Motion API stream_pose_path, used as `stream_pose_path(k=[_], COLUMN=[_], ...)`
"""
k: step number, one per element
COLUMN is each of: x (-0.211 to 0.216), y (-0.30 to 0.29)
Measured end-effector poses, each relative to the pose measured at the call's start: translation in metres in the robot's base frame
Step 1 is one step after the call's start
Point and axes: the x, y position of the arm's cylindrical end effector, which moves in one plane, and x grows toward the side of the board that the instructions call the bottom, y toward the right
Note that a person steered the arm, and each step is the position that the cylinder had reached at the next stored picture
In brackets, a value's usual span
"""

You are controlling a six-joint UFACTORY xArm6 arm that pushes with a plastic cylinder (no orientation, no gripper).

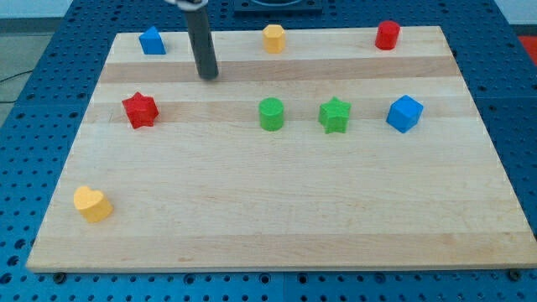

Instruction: Place the blue triangle right to the red star

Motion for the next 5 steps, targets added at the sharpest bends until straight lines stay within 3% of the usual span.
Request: stream_pose_path(k=[1,2,4,5], x=[-0.064,-0.077,-0.077,-0.067], y=[-0.015,-0.035,-0.145,-0.162])
